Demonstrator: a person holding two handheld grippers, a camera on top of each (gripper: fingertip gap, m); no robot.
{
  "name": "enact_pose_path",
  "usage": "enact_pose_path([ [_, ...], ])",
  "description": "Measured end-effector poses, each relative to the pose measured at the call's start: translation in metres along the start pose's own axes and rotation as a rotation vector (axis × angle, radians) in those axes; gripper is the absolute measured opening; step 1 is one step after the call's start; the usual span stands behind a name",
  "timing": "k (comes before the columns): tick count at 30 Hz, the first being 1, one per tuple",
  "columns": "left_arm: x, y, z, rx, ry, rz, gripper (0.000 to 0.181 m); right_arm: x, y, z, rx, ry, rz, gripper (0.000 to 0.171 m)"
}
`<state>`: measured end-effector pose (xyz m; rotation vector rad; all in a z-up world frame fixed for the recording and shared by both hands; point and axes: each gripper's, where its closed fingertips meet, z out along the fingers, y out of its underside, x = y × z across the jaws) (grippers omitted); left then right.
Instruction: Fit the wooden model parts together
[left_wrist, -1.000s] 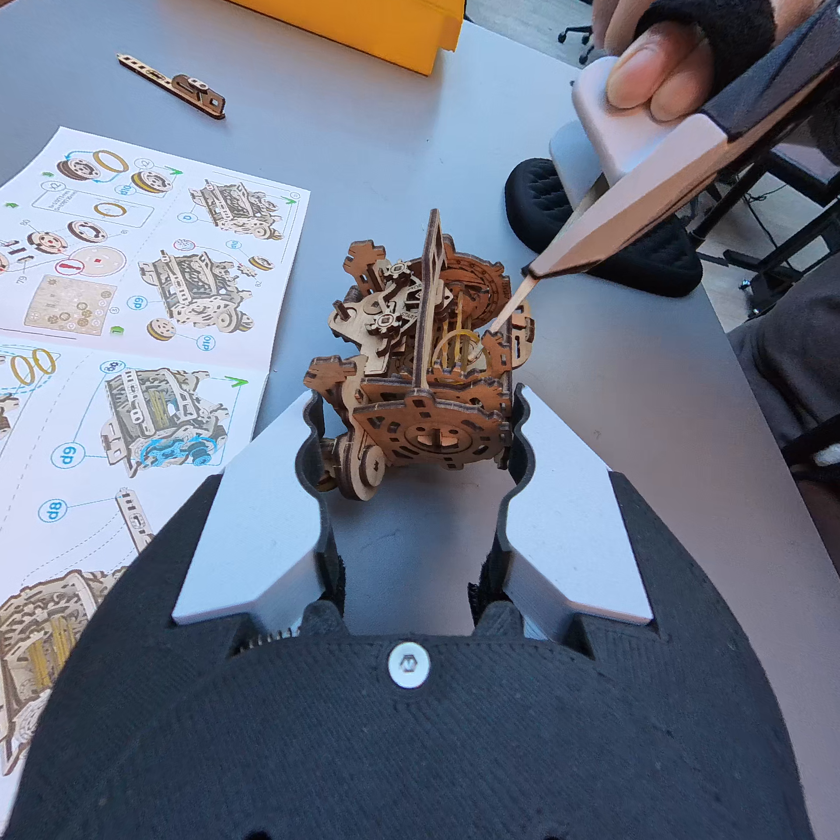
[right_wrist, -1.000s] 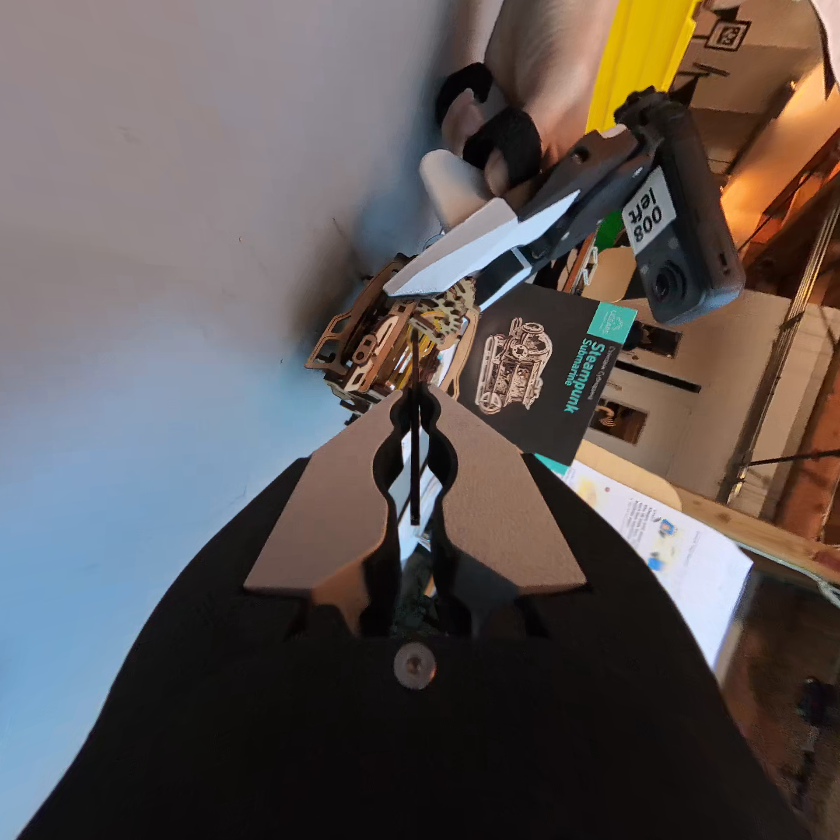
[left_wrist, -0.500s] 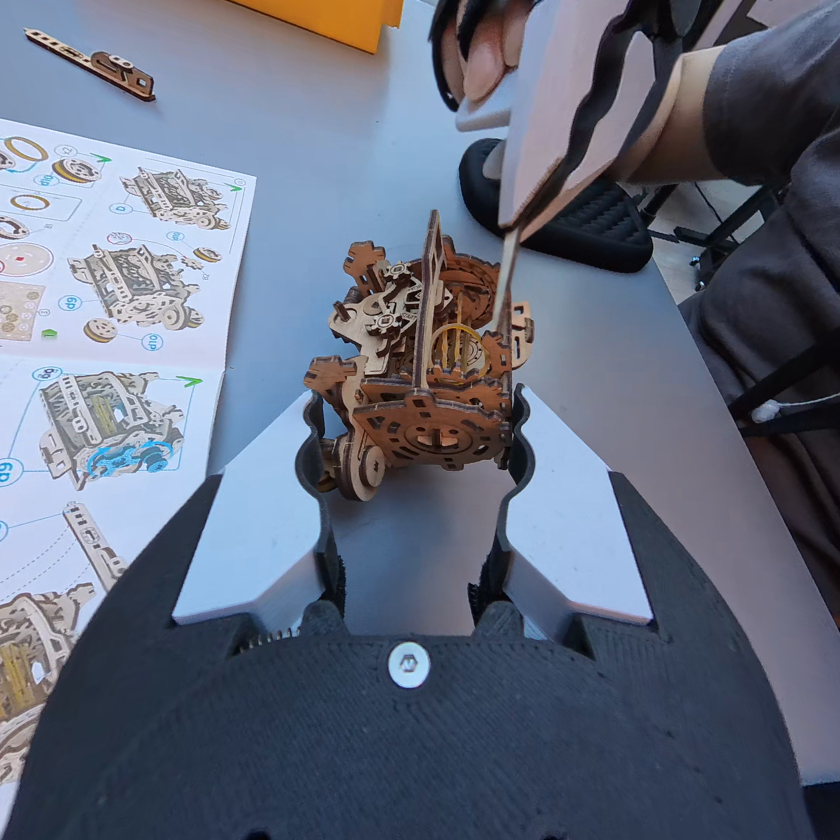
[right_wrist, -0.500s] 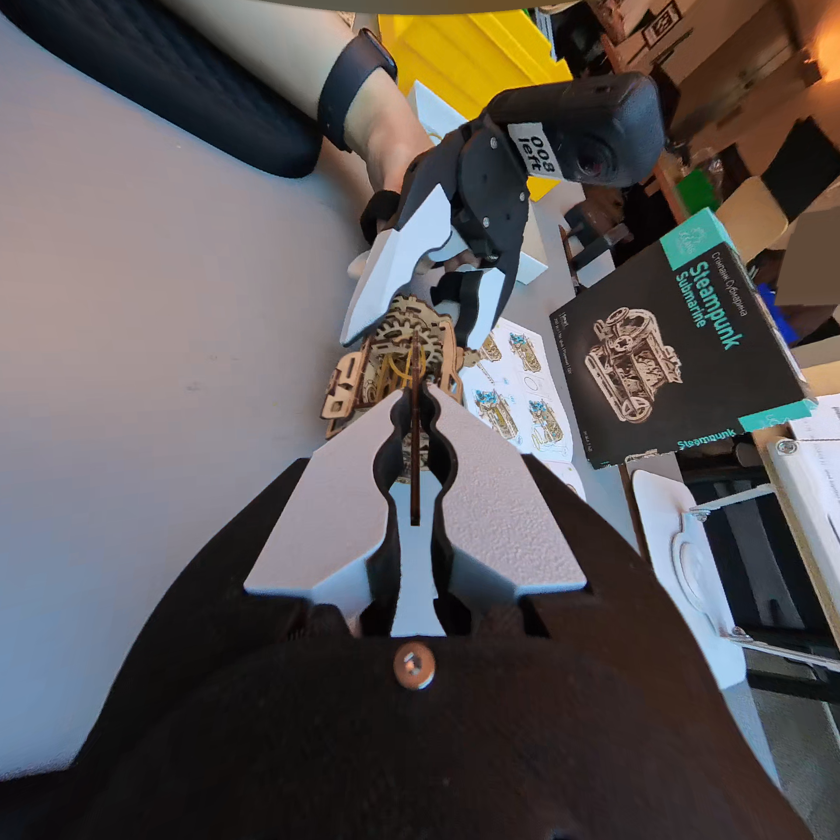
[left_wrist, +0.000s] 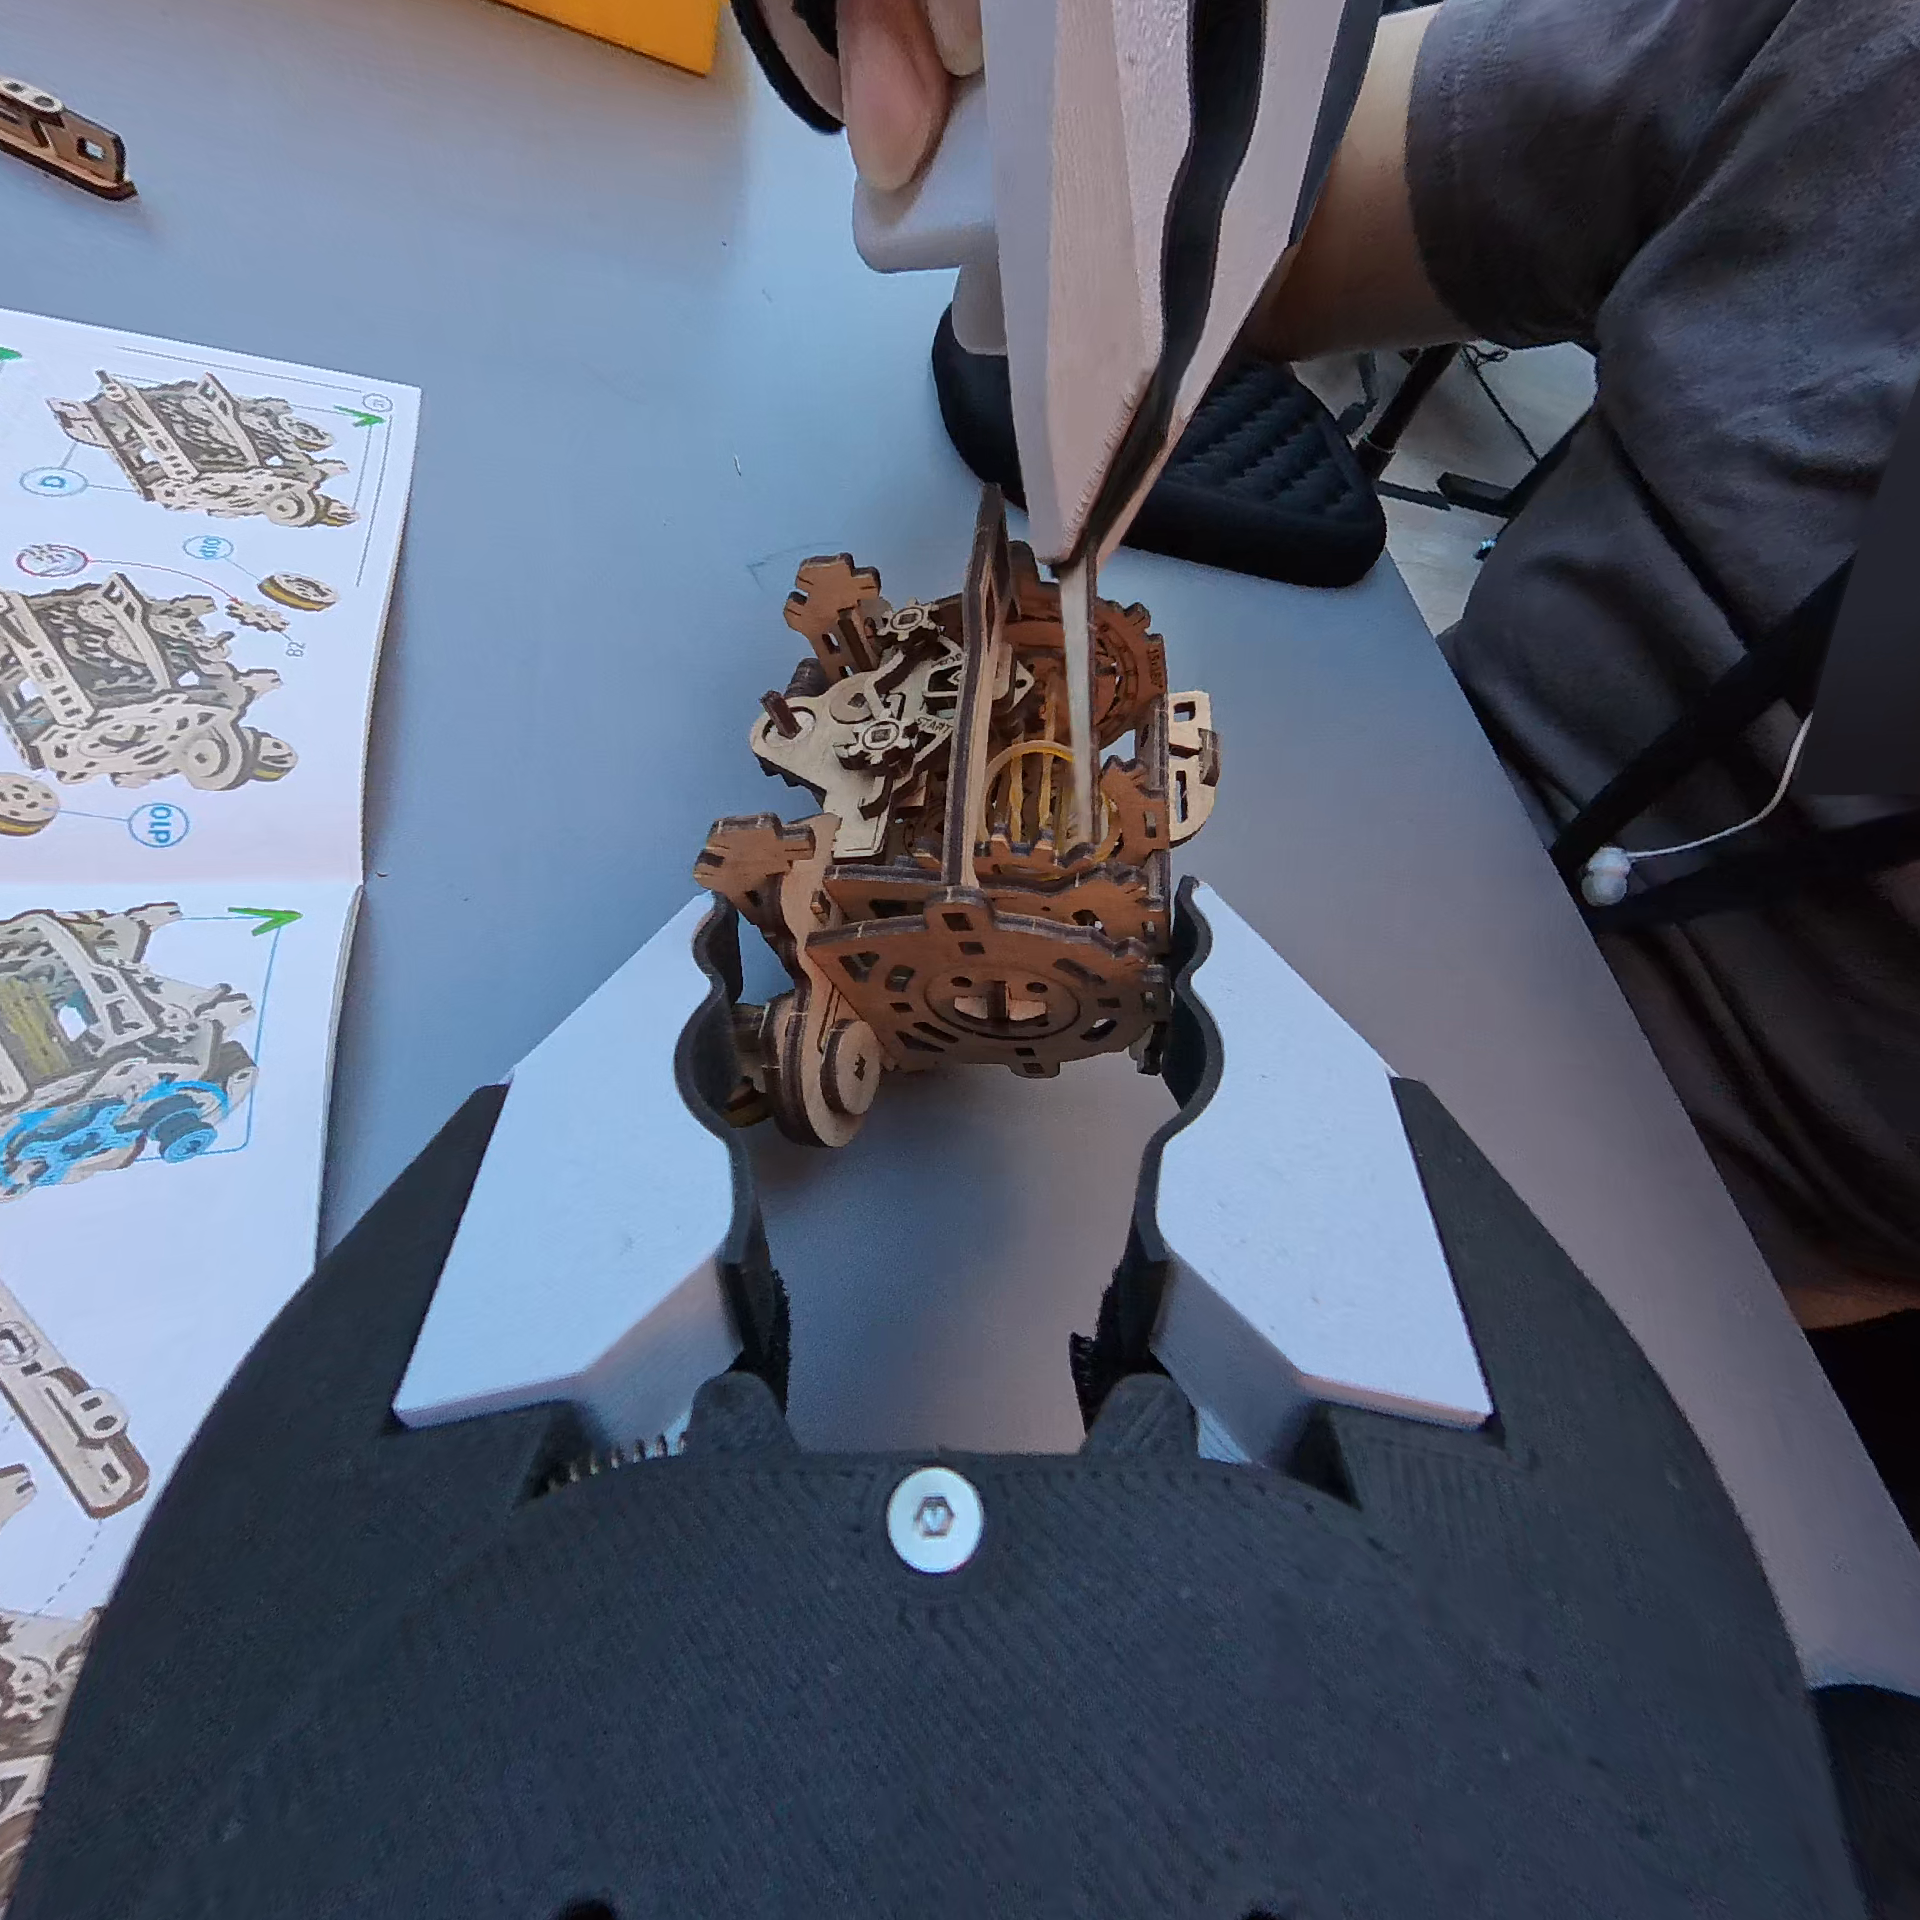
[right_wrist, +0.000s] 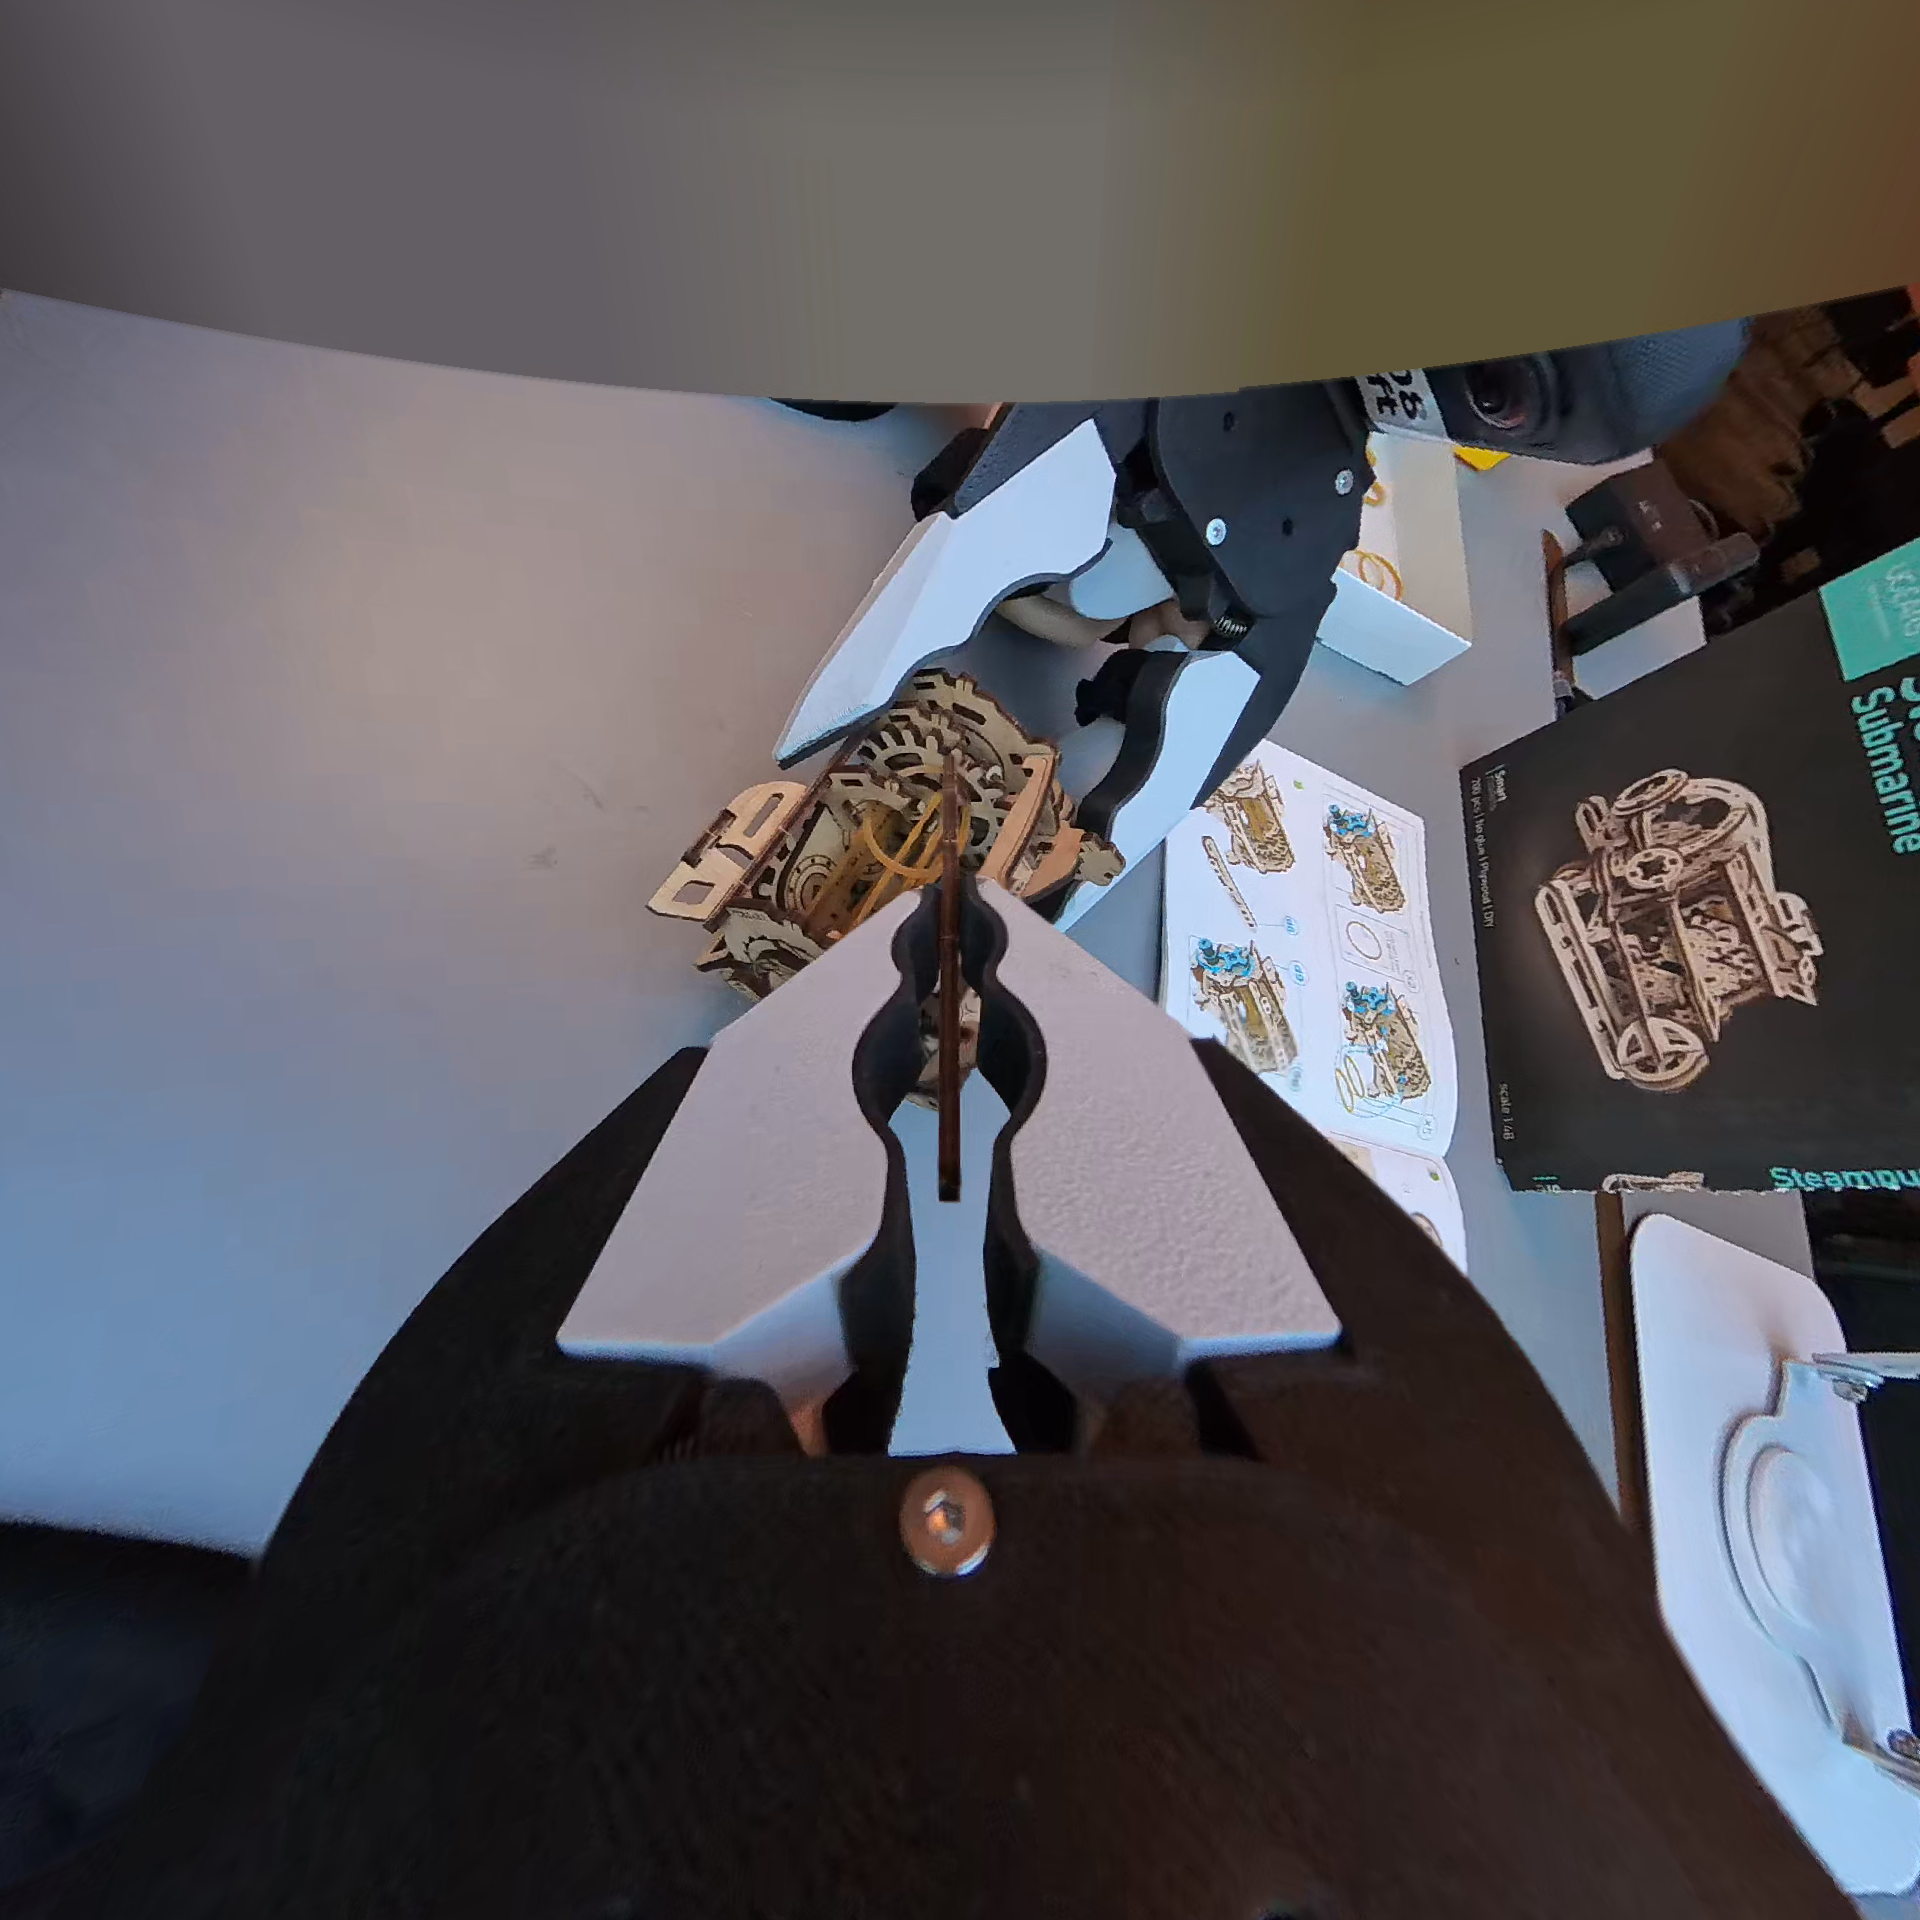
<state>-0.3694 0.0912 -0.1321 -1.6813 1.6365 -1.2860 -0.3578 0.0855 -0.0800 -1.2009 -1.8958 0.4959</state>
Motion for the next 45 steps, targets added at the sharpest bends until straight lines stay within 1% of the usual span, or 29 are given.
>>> enact_pose_path([
  [1, 0.0, 0.0, 0.0, 0.0, 0.002, 0.0, 0.082, -0.001, 0.0, 0.0, 0.001, -0.013, -0.003, 0.001],
  [7, 0.002, -0.001, 0.002, -0.001, 0.01, 0.002, 0.082, -0.004, 0.0, 0.002, -0.007, -0.027, -0.05, 0.001],
  [16, 0.003, -0.001, 0.003, -0.002, 0.008, 0.007, 0.082, -0.008, 0.005, 0.005, -0.126, -0.033, -0.128, 0.001],
  [23, 0.004, -0.001, 0.003, -0.001, 0.005, 0.007, 0.082, -0.007, 0.003, 0.0, -0.223, 0.003, -0.154, 0.001],
  [27, 0.005, -0.001, 0.003, -0.001, 0.002, 0.01, 0.082, -0.002, -0.005, -0.006, -0.184, 0.028, -0.144, 0.001],
  [30, 0.005, -0.001, 0.003, 0.0, 0.004, 0.008, 0.082, 0.003, -0.002, -0.006, -0.18, 0.053, -0.161, 0.001],
  [32, 0.005, -0.001, 0.003, 0.0, 0.004, 0.006, 0.082, -0.001, -0.003, -0.003, -0.163, 0.039, -0.182, 0.001],
  [45, 0.005, -0.001, 0.003, 0.0, 0.004, 0.008, 0.082, -0.003, -0.001, 0.001, -0.178, 0.042, -0.214, 0.001],
])
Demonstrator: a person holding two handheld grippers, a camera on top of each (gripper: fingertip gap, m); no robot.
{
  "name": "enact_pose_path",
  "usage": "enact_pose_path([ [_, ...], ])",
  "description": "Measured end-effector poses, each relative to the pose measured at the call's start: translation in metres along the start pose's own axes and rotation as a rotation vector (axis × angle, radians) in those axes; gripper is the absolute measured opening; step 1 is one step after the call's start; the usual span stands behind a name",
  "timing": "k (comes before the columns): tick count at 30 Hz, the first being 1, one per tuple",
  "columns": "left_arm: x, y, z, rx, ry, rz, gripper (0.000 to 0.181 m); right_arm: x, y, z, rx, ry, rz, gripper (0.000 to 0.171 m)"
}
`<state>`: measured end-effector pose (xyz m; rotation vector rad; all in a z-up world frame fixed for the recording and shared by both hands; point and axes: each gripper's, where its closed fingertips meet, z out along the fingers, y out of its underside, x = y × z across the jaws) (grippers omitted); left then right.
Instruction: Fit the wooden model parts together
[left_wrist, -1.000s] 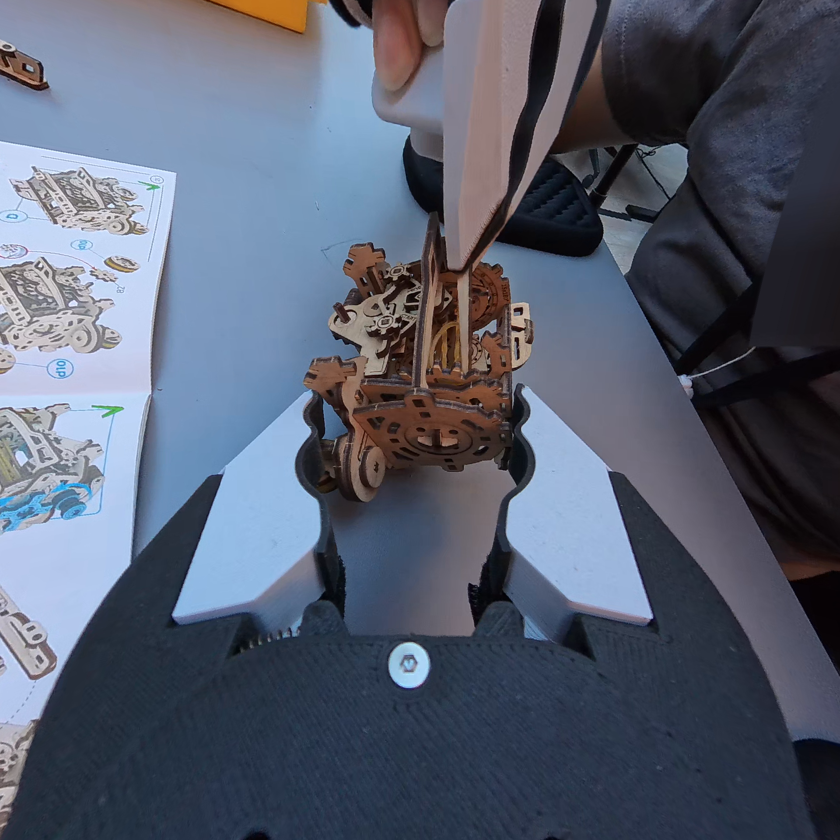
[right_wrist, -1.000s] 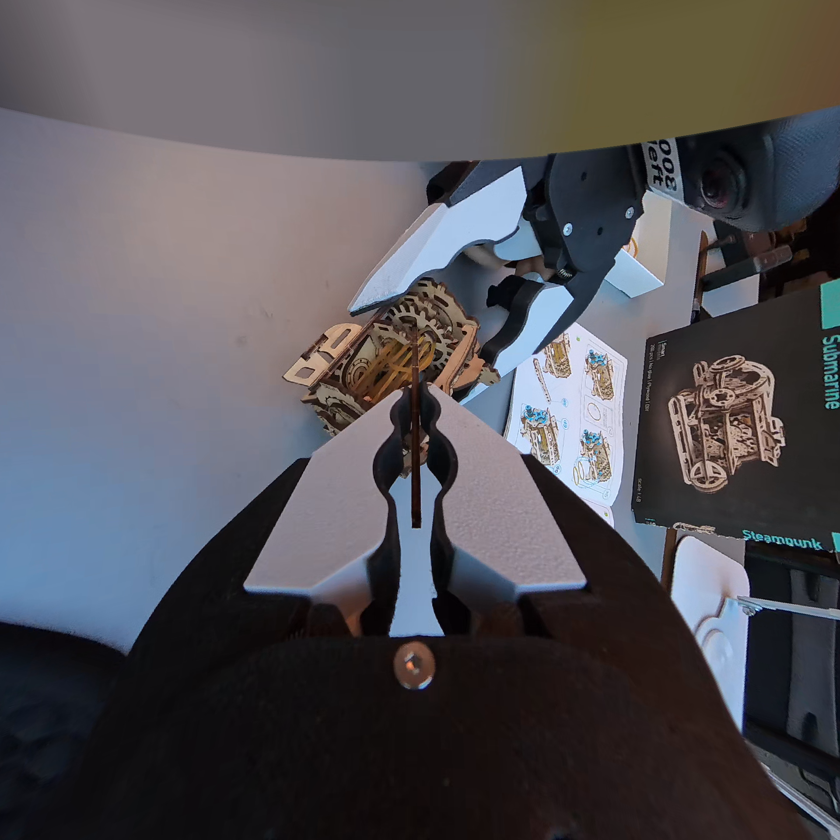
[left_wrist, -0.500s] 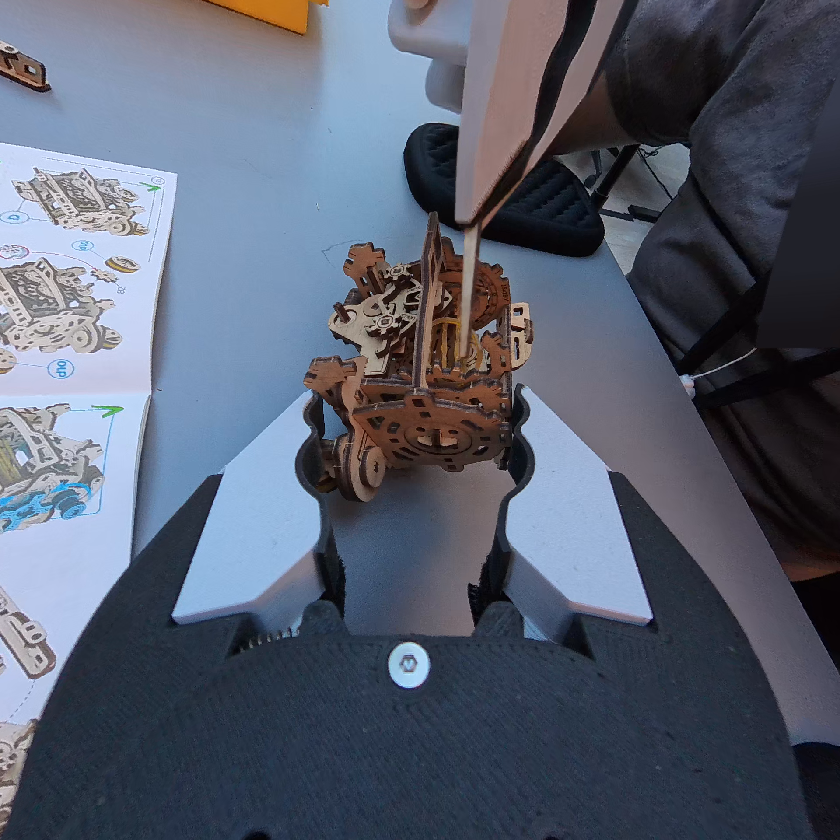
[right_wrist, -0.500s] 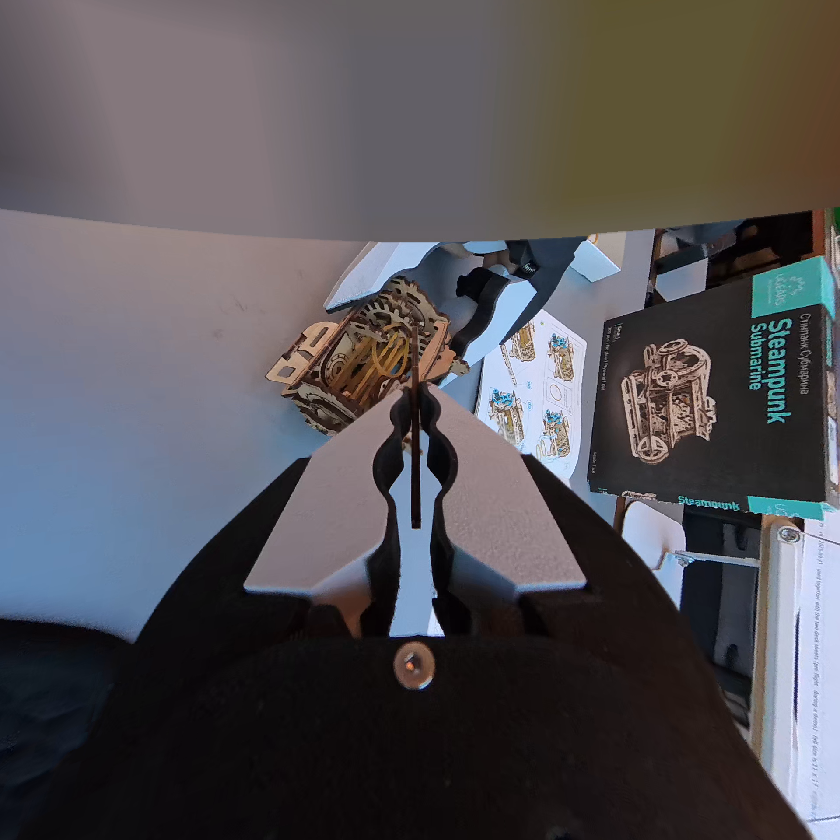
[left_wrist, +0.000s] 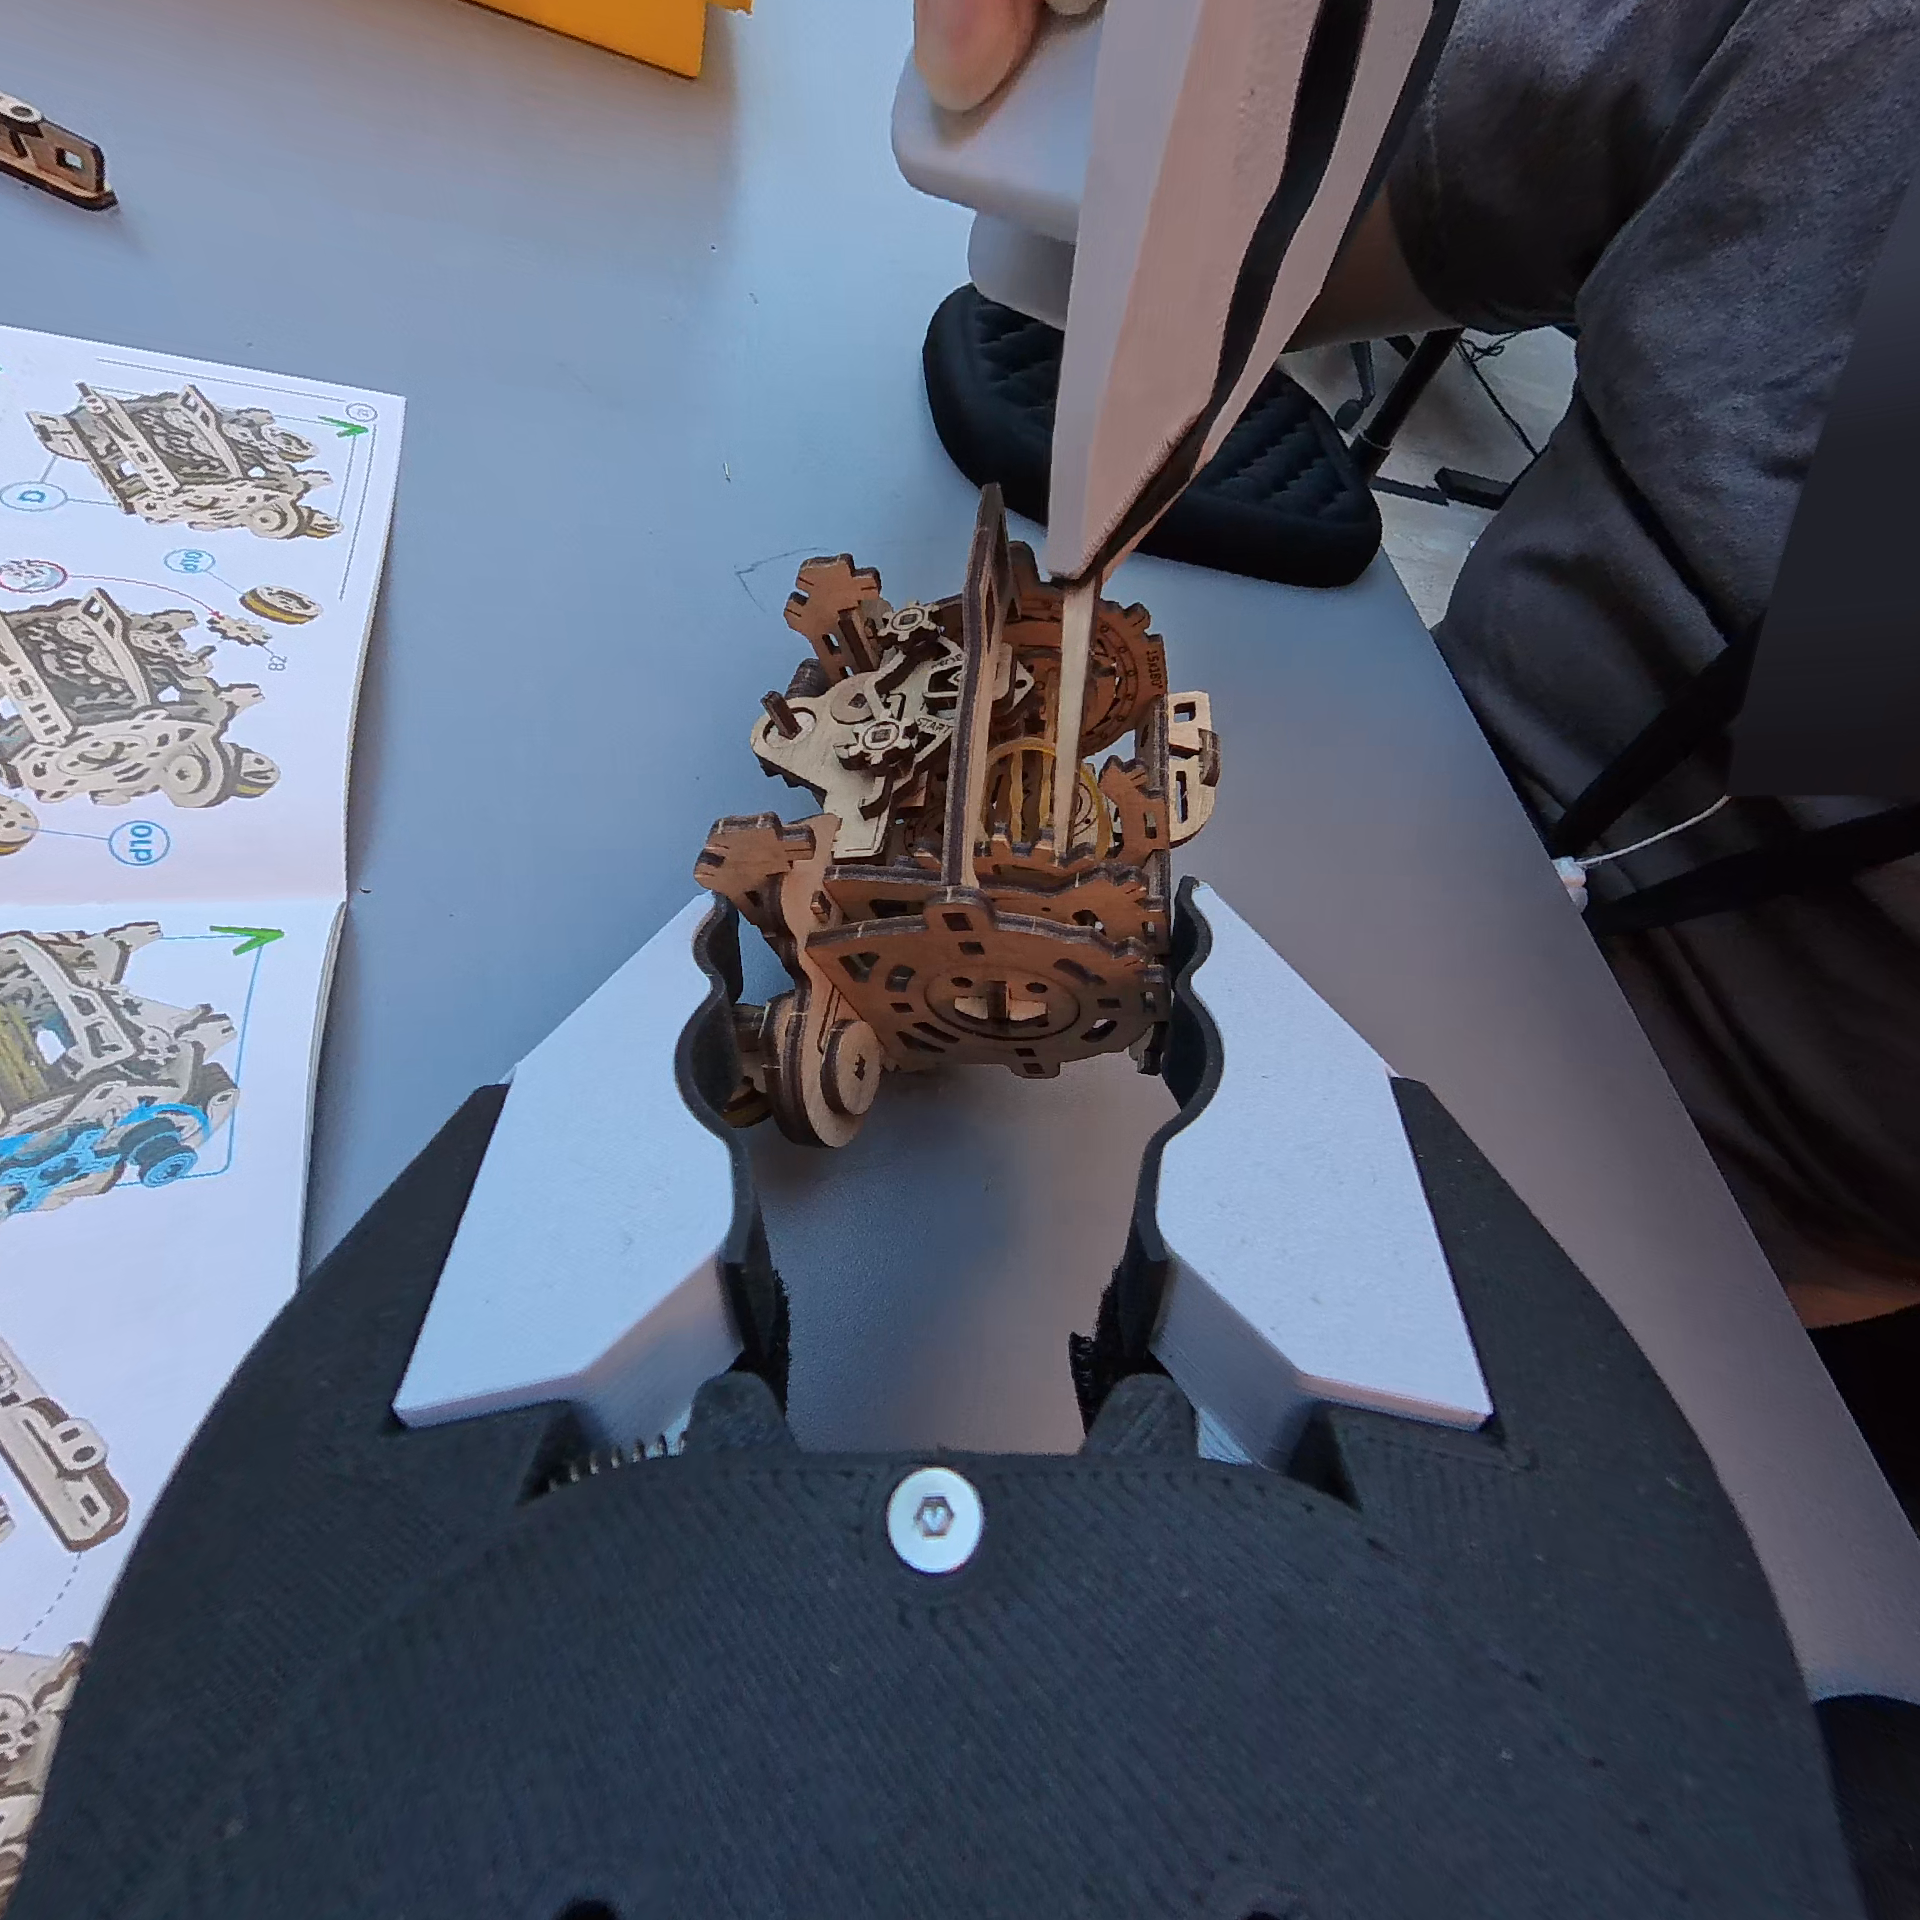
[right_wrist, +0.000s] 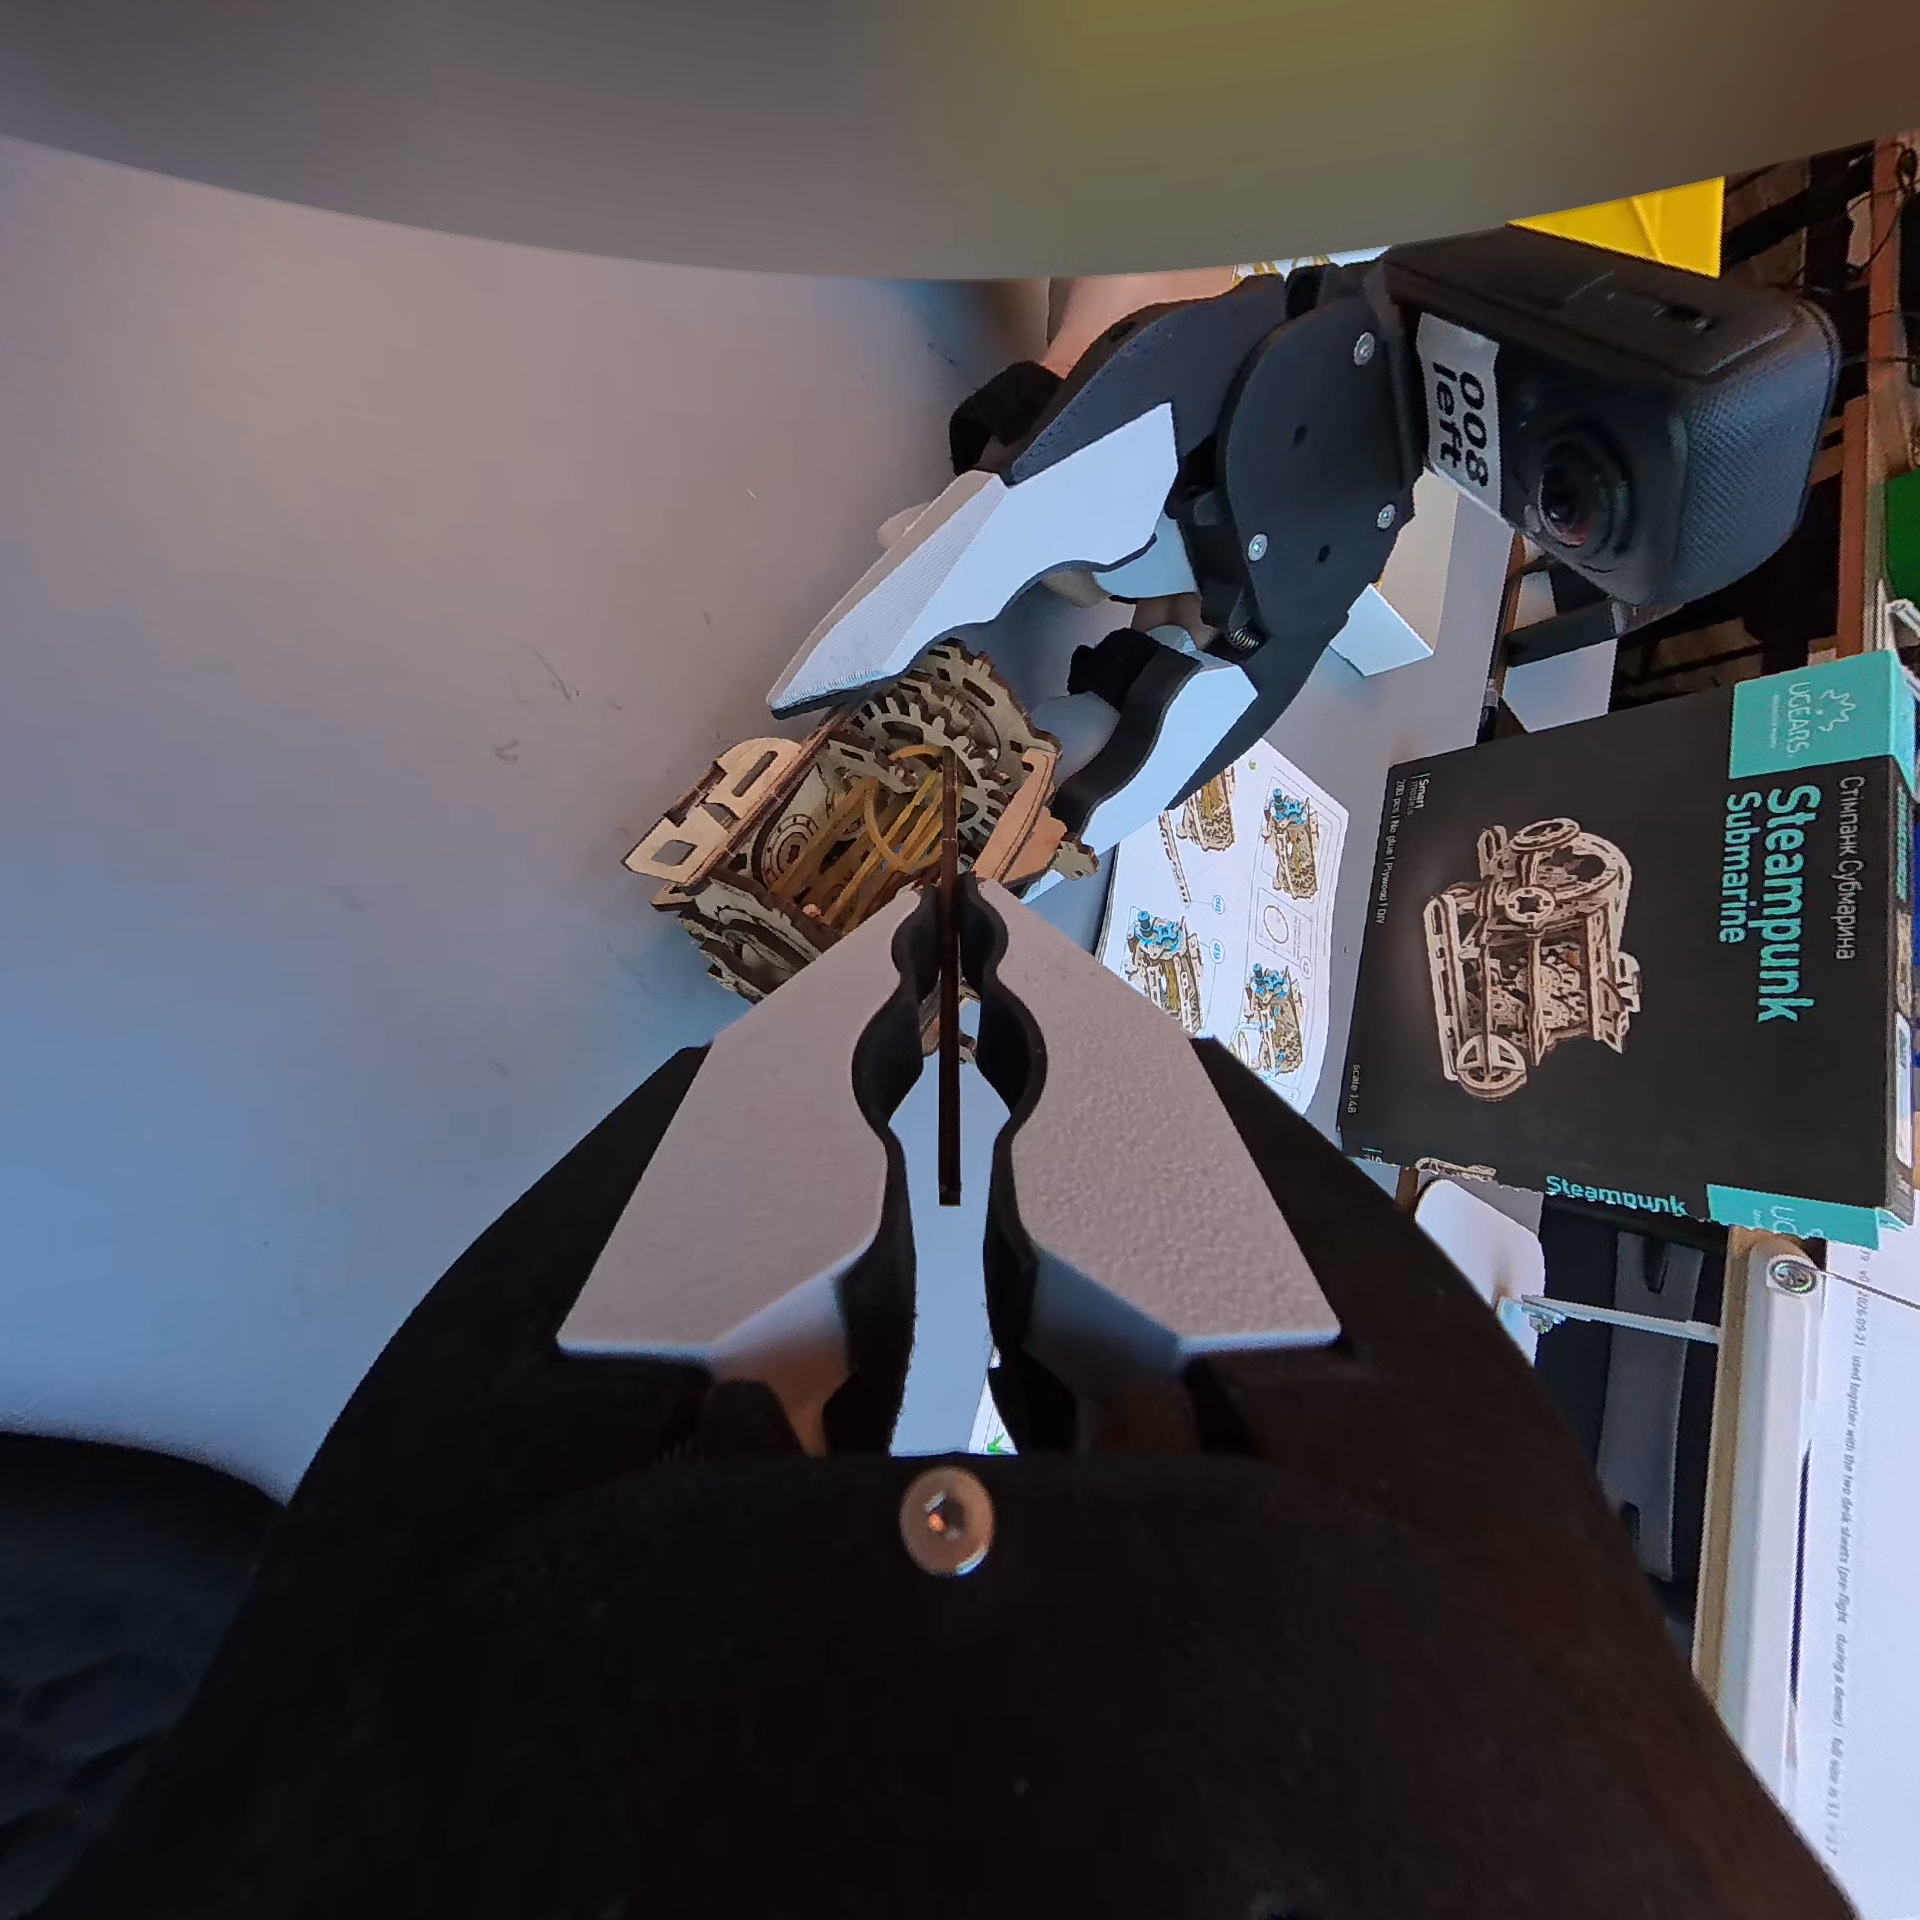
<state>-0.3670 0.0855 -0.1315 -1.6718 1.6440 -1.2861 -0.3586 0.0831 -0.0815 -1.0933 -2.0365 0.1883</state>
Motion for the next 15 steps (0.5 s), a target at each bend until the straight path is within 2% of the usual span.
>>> enact_pose_path([
  [15, -0.0001, 0.0003, 0.0, -0.001, -0.009, 0.009, 0.082, -0.0027, 0.0003, 0.0013, -0.084, 0.059, -0.147, 0.001],
])
